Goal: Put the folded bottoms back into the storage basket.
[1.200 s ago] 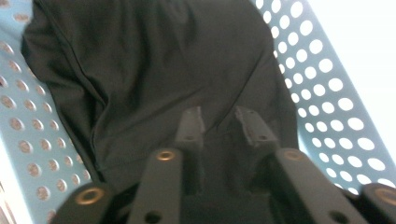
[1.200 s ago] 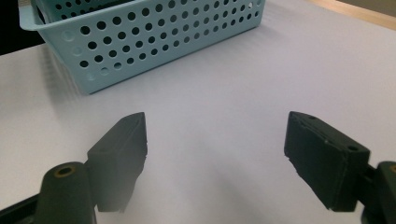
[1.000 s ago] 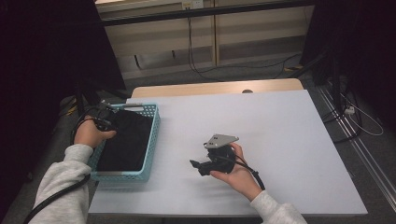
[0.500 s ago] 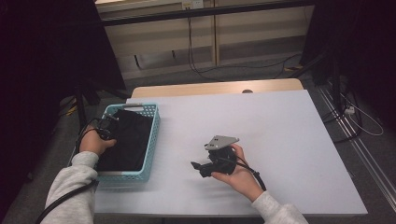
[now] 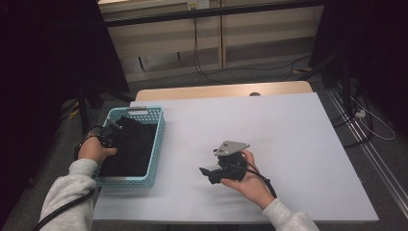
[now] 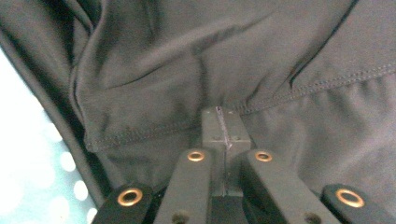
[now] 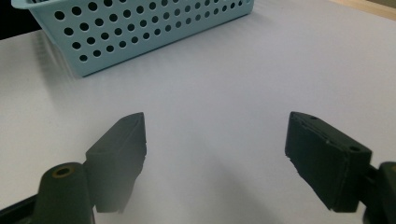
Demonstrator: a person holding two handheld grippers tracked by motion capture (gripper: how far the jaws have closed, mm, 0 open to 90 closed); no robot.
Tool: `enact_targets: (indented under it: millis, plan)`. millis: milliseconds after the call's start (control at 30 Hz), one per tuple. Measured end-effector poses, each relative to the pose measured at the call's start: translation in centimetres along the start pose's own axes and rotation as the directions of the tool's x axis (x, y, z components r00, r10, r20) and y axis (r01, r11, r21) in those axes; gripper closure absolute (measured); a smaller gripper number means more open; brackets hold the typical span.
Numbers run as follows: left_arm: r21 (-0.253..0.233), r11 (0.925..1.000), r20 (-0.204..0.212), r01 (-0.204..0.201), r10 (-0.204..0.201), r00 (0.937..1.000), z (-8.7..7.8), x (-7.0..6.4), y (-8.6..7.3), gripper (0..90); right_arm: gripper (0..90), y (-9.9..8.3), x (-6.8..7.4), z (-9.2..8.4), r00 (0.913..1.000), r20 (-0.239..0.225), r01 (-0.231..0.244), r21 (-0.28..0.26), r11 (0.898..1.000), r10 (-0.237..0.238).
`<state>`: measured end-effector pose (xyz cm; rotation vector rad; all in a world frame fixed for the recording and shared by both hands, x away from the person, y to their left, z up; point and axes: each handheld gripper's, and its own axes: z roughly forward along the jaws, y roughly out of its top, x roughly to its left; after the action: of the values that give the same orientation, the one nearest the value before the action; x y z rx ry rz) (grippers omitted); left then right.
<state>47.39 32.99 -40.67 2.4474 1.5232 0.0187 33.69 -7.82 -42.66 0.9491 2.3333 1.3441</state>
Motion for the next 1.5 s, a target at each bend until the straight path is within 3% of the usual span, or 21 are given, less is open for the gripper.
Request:
enact_targets:
  millis: [133,233,433,833,1167,1500]
  plan:
    - [-0.076,0.9971,-0.027,-0.011,0.009,0.9996,-0.6,0.2,0.2,87.8,20.4,0.0,-0.1,-0.1,1.0,0.003,0.001,-0.006,1.0,-0.001]
    - [-0.097,0.9952,-0.027,-0.011,0.009,0.9996,-1.0,0.1,0.5,86.6,20.4,0.0,-0.1,0.0,1.0,0.001,0.001,-0.008,1.0,-0.001]
    - [-0.105,0.9938,-0.01,-0.035,0.034,0.9994,-1.1,-0.7,1.0,82.4,20.1,0.0,-0.2,-0.1,1.0,0.002,0.001,-0.006,1.0,-0.001]
    - [-0.152,0.9868,0.032,-0.056,0.062,0.9976,-2.3,-2.7,2.2,56.9,19.6,-0.6,-1.4,-1.2,0.9997,0.022,-0.012,-0.004,1.0,0.012]
    - [-0.18,0.98,0.032,-0.085,0.093,0.9952,-3.2,-3.8,2.8,41.3,19.6,-1.6,-2.7,-2.6,0.9983,0.047,-0.033,-0.003,0.999,0.033]
    - [-0.193,0.9743,0.036,-0.115,0.124,0.9916,-3.9,-4.8,3.3,32.3,19.1,-1.9,-3.3,-3.4,0.9975,0.056,-0.042,-0.006,0.999,0.042]
